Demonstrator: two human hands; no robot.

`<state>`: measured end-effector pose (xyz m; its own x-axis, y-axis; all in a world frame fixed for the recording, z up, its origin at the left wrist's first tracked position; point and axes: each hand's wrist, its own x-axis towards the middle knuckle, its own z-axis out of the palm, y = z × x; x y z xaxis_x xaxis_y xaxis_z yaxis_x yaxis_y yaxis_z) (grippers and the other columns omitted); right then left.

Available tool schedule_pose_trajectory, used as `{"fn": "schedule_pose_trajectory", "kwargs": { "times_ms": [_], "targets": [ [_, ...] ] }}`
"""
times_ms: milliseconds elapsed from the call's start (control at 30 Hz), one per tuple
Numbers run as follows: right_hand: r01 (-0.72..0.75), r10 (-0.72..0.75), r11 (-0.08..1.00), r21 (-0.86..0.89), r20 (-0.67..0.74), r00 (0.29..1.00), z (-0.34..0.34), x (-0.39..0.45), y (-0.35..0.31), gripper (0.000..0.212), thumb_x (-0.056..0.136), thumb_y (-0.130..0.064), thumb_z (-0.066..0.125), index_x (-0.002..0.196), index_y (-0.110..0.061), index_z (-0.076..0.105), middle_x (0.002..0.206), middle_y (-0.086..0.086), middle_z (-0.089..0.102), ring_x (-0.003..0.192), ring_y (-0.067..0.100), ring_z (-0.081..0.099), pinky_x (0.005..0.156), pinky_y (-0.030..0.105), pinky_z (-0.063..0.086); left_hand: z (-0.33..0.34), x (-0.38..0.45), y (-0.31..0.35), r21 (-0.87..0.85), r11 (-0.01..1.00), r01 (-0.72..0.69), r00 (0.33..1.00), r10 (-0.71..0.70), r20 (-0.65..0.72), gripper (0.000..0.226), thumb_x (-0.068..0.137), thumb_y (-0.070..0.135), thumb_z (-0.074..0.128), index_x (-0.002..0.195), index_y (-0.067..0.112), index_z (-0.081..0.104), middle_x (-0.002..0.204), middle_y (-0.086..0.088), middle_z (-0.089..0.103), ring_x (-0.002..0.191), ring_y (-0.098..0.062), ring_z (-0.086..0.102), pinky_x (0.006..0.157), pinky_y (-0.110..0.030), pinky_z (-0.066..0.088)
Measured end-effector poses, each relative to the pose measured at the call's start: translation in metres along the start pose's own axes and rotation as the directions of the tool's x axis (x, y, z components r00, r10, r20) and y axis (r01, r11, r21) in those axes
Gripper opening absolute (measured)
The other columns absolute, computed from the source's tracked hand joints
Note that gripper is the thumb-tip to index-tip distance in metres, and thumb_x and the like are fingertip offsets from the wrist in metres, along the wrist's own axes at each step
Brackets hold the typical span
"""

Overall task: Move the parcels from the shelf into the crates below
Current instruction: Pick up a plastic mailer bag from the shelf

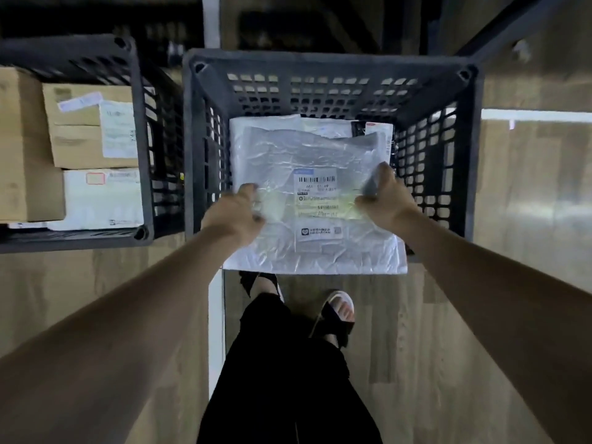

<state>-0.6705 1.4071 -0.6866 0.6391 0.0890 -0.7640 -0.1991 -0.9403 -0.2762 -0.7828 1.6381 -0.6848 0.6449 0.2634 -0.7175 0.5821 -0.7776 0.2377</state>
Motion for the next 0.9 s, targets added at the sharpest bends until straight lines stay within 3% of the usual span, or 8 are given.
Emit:
{"fn": "schedule_pose_trajectory", "kwargs": {
  "times_ms": [200, 333, 400, 467, 533, 667, 767, 900],
  "targets": [
    [-0.049, 0.041, 0.996, -0.076, -0.099, 0.994, 0.022, 0.078, 0.035, 0.071, 0.093, -0.016, 0.048, 0.149, -0.022, 0.006, 0.137, 0.023, 0.035, 0.108, 0.038, 0.052, 0.086, 0.046, 0.052, 0.049, 0.08, 0.022, -0.016, 0.994, -0.107, 0.994, 0.107, -0.007, 0.058, 0.09, 0.03, 0.057, 0.141, 0.028, 0.03, 0.124, -0.012, 0.046, 0.107, -0.031, 0.055, 0.09, -0.037, 0.048],
    [-0.059, 0.024, 0.989, -0.135, -0.242, 0.97, 0.035, 0.122, 0.067, 0.062, 0.094, -0.015, 0.048, 0.146, -0.018, 0.015, 0.136, 0.026, 0.036, 0.114, 0.043, 0.048, 0.087, 0.043, 0.043, 0.085, 0.12, 0.041, -0.032, 0.969, -0.245, 0.969, 0.246, 0.017, 0.061, 0.086, 0.03, 0.063, 0.139, 0.026, 0.032, 0.119, -0.014, 0.045, 0.1, -0.032, 0.057, 0.087, -0.042, 0.05],
    [-0.046, -0.006, 0.982, -0.182, -0.275, 0.961, 0.043, 0.144, 0.082, 0.062, 0.093, -0.016, 0.05, 0.145, -0.015, 0.018, 0.136, 0.027, 0.035, 0.116, 0.045, 0.046, 0.093, 0.044, 0.042, 0.1, 0.138, 0.044, 0.086, 0.948, -0.307, 0.951, 0.304, 0.048, 0.061, 0.087, 0.035, 0.063, 0.137, 0.026, 0.03, 0.118, -0.013, 0.048, 0.101, -0.031, 0.056, 0.087, -0.041, 0.048],
    [-0.032, -0.049, 0.965, -0.26, -0.299, 0.953, 0.05, 0.165, 0.094, 0.067, 0.094, -0.021, 0.053, 0.149, -0.016, 0.015, 0.145, 0.023, 0.026, 0.127, 0.04, 0.037, 0.101, 0.041, 0.038, 0.108, 0.158, 0.048, 0.409, 0.846, -0.342, 0.931, 0.364, 0.027, 0.063, 0.084, 0.05, 0.06, 0.133, 0.023, 0.031, 0.121, -0.01, 0.051, 0.108, -0.029, 0.052, 0.09, -0.037, 0.041],
    [0.035, -0.152, 0.93, -0.365, -0.298, 0.943, 0.055, 0.182, 0.102, 0.069, 0.093, -0.027, 0.055, 0.15, -0.019, 0.015, 0.152, 0.016, 0.02, 0.136, 0.033, 0.027, 0.108, 0.041, 0.032, 0.112, 0.177, 0.053, 0.701, 0.65, -0.292, 0.904, 0.428, -0.02, 0.08, 0.078, 0.067, 0.054, 0.137, 0.02, 0.027, 0.131, -0.009, 0.041, 0.12, -0.028, 0.039, 0.097, -0.037, 0.032],
    [0.199, -0.283, 0.87, -0.451, -0.126, 0.951, 0.058, 0.2, 0.109, 0.075, 0.094, -0.032, 0.054, 0.152, -0.025, 0.007, 0.158, 0.01, 0.005, 0.145, 0.028, 0.007, 0.114, 0.04, 0.021, 0.114, 0.202, 0.06, 0.848, 0.452, -0.277, 0.881, 0.472, 0.036, 0.122, 0.069, 0.082, 0.045, 0.148, 0.011, -0.016, 0.153, -0.022, -0.01, 0.142, -0.039, -0.003, 0.114, -0.047, 0.005],
    [0.248, -0.295, 0.852, -0.461, -0.033, 0.955, 0.056, 0.209, 0.117, 0.075, 0.098, -0.034, 0.047, 0.152, -0.024, -0.003, 0.159, 0.011, -0.007, 0.147, 0.027, -0.004, 0.117, 0.04, 0.012, 0.114, 0.22, 0.064, 0.861, 0.407, -0.304, 0.88, 0.465, 0.091, 0.132, 0.064, 0.088, 0.04, 0.141, 0.006, -0.03, 0.148, -0.022, -0.033, 0.139, -0.037, -0.026, 0.112, -0.051, -0.012],
    [0.249, -0.298, 0.85, -0.463, -0.034, 0.954, 0.056, 0.222, 0.116, 0.066, 0.102, -0.035, 0.032, 0.151, -0.023, -0.01, 0.158, 0.011, -0.016, 0.146, 0.028, -0.011, 0.118, 0.04, 0.004, 0.116, 0.237, 0.07, 0.846, 0.422, -0.326, 0.902, 0.406, 0.145, 0.132, 0.063, 0.09, 0.038, 0.142, 0.007, -0.028, 0.152, -0.018, -0.028, 0.141, -0.033, -0.023, 0.112, -0.048, -0.014]
  ]
}}
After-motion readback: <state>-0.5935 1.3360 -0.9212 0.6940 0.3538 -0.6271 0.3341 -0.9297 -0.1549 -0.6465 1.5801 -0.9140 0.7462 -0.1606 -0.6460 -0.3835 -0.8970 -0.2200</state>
